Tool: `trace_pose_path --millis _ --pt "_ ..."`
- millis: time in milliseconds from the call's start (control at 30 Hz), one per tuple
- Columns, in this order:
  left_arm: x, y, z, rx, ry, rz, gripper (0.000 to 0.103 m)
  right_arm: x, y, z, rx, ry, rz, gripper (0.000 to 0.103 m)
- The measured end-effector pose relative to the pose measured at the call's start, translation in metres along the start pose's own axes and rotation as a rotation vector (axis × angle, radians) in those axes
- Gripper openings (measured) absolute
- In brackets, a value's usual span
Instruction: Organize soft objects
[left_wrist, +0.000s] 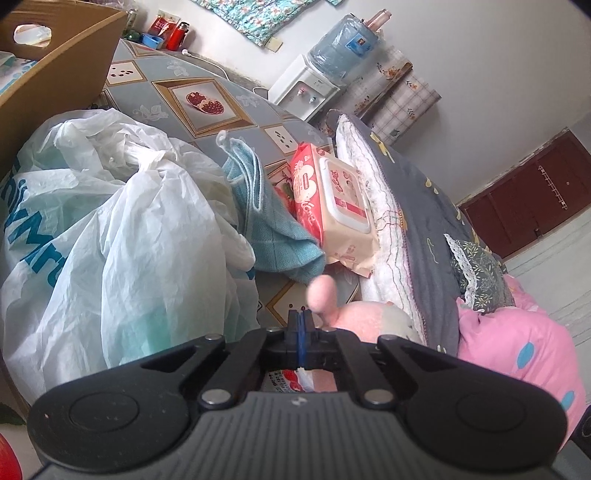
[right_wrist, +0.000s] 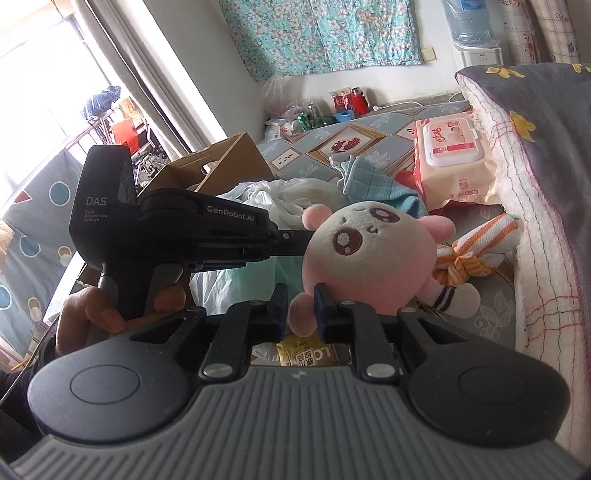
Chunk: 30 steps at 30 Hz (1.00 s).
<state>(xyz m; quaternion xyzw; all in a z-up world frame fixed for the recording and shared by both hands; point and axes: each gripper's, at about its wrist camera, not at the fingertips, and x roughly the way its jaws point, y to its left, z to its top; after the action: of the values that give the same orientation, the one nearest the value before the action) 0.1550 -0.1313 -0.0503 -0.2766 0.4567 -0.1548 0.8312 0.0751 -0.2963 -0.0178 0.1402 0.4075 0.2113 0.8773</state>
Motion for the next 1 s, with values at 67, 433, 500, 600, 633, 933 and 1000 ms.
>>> trace_pose_path --millis 67,433,500,600,633,933,1000 --pt "0.001 0.001 0.001 -0.002 0.001 -0.007 0.0 -0.001 0.0 0.0 -0.011 0.003 -0.005 0.016" --pt "-0.012 0.001 0.008 -0.052 0.016 -0.193 0.027 0.02 0.003 -0.004 -0.071 0.082 -0.008 0.016" --pt "-0.007 -0.004 0.011 -0.045 0.031 -0.204 0.043 0.024 0.003 -0.003 -0.088 0.095 -0.012 0.016" --pt "0.001 -0.013 0.012 -0.024 0.052 -0.208 0.046 0.033 -0.002 -0.002 -0.099 0.117 -0.02 0.016" --pt "0.004 -0.015 0.012 -0.014 0.053 -0.202 0.046 0.037 -0.005 -0.003 -0.092 0.125 -0.022 0.016" --pt "0.003 -0.008 0.002 0.012 0.054 -0.162 0.046 0.049 -0.048 -0.021 0.031 0.128 -0.069 0.016" --pt "0.0 -0.007 0.001 0.02 0.05 -0.155 0.046 0.045 -0.052 -0.024 0.062 0.122 -0.058 0.016"
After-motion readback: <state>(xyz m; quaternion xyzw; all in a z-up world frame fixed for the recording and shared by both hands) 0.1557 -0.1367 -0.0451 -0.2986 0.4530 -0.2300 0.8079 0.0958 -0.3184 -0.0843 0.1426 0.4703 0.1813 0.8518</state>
